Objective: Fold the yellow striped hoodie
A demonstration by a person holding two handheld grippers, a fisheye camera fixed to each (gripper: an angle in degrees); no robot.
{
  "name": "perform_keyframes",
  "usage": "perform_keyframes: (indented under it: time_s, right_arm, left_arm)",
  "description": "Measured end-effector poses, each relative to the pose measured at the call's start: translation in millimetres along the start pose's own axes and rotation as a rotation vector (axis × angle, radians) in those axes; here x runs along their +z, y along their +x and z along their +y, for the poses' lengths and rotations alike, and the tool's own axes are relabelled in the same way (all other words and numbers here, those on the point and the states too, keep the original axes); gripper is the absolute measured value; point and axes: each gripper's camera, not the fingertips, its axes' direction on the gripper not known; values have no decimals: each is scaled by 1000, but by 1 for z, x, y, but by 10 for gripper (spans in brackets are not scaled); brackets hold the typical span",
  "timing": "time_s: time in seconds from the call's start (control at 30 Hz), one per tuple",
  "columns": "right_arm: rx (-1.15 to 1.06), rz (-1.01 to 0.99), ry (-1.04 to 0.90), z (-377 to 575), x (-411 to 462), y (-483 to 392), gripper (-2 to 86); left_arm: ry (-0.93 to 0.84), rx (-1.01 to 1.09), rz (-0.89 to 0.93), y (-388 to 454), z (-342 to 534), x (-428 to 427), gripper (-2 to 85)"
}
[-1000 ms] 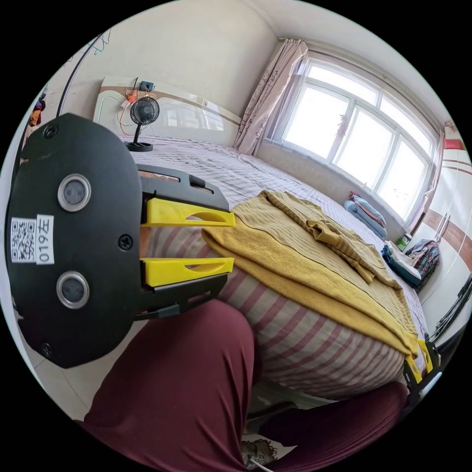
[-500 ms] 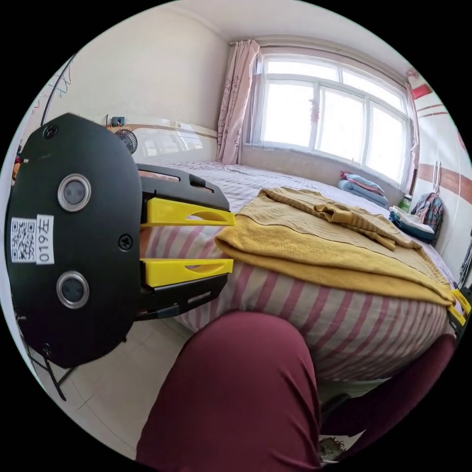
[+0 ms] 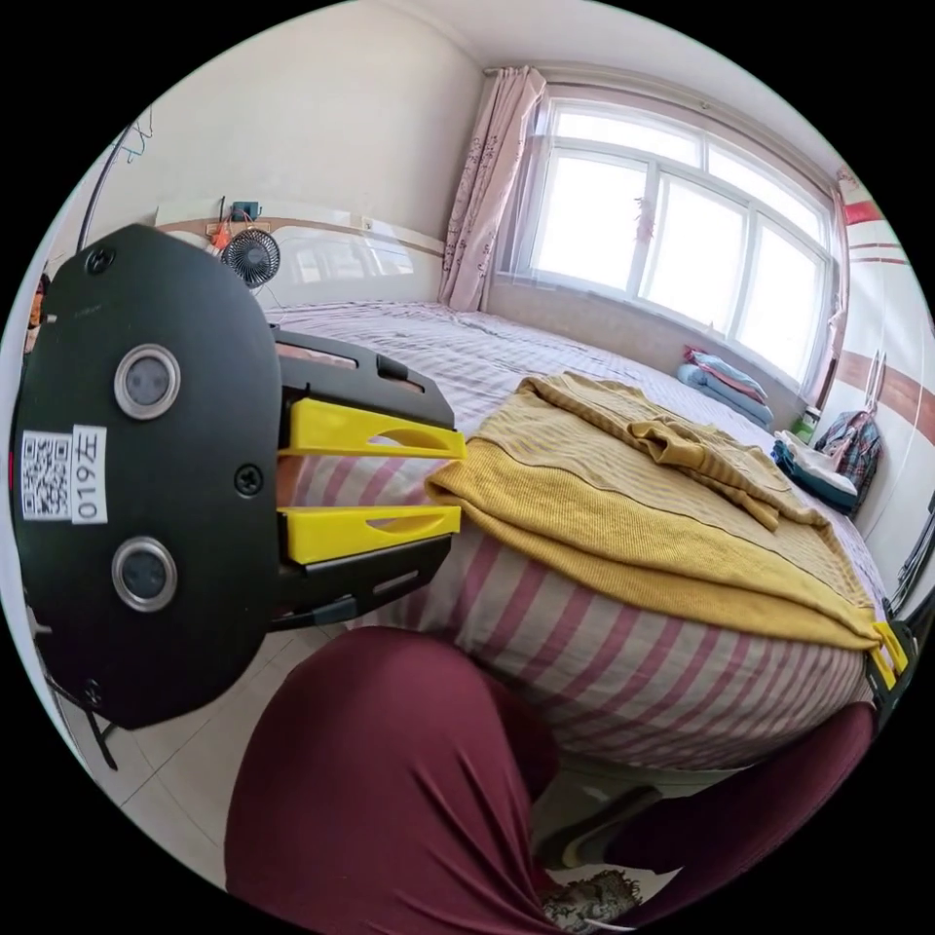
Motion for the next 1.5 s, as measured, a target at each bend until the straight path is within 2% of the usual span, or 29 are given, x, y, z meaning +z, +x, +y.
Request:
perform_keyframes:
  time_s: [0.27,0.5,0.73,0.9,1.37,1.5]
  right_arm:
    - [-7,7,13,12,11,31,51]
    - [-18,-18,20,20,26,59,44]
    - [150,-255,43,34,51,139,46]
    - [138,-285,49,41,72,174,50]
    - [44,-252,86,52,127,260,40]
    - [50,-390,75,54,153,299,32]
  left_arm:
    - [26,45,-29,-26,-5,22,18]
    - [-11,137,81,-57,-2,61,7]
    - [34,-63,337,-138,13,103,5]
    - [43,-180,522,-196,24,146,4]
    - [79,-345,662,-279,37,242,5]
    - [110,-401,761,-311,41,276,5]
